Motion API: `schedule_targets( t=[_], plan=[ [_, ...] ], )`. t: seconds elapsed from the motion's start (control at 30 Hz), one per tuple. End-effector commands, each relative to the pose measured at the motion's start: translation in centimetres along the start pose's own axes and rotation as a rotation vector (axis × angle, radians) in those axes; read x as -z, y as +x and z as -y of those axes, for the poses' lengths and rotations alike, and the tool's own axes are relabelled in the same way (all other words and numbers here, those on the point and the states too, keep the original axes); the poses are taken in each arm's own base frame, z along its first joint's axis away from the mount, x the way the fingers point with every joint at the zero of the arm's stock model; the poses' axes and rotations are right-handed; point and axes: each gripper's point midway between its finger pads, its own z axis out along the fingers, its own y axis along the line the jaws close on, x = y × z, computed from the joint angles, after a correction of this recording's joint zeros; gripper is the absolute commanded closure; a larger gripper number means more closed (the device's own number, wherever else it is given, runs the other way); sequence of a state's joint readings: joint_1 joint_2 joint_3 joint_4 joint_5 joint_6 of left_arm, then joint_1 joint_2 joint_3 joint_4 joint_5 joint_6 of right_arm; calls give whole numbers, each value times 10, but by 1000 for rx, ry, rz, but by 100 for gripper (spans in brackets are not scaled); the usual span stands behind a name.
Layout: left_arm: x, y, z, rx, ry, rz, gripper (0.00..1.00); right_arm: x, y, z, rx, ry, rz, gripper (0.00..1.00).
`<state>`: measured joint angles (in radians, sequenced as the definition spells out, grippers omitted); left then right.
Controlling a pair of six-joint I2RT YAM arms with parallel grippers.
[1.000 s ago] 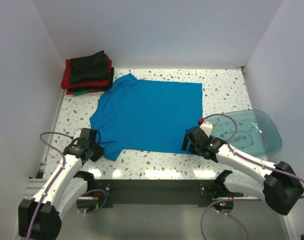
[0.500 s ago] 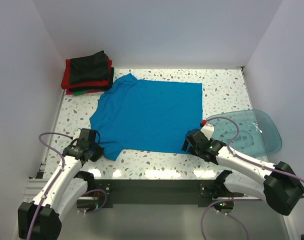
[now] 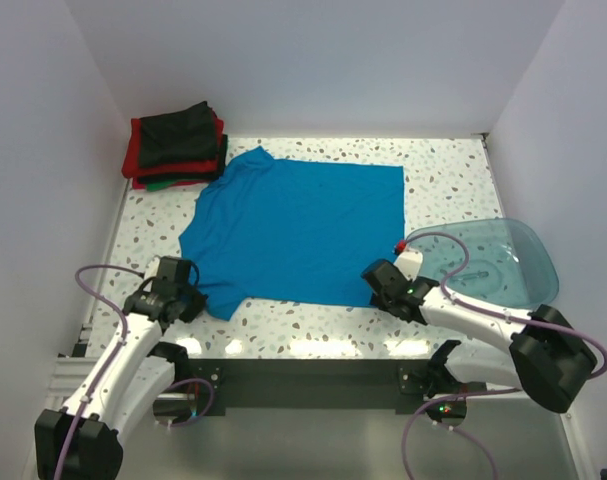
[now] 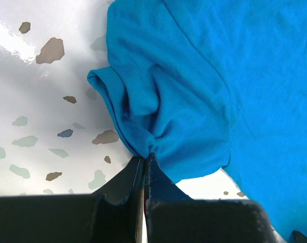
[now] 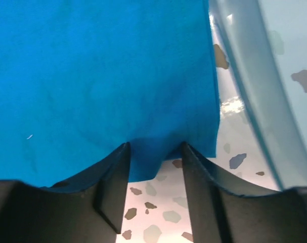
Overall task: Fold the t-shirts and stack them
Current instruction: Flatten the tshirt out
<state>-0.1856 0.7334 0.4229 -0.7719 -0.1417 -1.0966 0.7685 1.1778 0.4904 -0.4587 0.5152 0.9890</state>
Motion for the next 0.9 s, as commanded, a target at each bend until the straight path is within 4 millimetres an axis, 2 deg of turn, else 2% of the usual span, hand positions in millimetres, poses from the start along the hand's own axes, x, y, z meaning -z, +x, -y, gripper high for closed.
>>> schedule_targets(
  t=[0.0,0.13,0.17,0.23,0.27,0.37,0.4,0.67,0.73,0.87],
  plan=[
    [11,-9,13,-3,45,27,100,-5,16,17,-12,53,-35,56],
    [16,-12,20,-6,69,29,100,-2,10,17,1,64,-21,67],
    [17,-13,23,-6,79,29,100,0,6,16,2,64,-12,74],
    [19,-16,27,-8,90,36,100,2,0,15,6,64,7,81],
    [20,-17,30,-7,99,38,100,5,-5,12,9,59,16,89],
    [24,-23,42,-11,133,46,100,11,-18,6,22,50,44,100],
    [27,-28,52,-13,160,57,100,12,-23,5,26,52,59,100],
    [27,-48,88,-41,195,74,100,27,-70,-14,36,69,167,100],
    [27,-54,97,-44,203,85,100,27,-78,-17,45,85,182,100],
    [29,-73,117,-49,212,130,100,27,-108,-26,40,94,213,100]
  ],
)
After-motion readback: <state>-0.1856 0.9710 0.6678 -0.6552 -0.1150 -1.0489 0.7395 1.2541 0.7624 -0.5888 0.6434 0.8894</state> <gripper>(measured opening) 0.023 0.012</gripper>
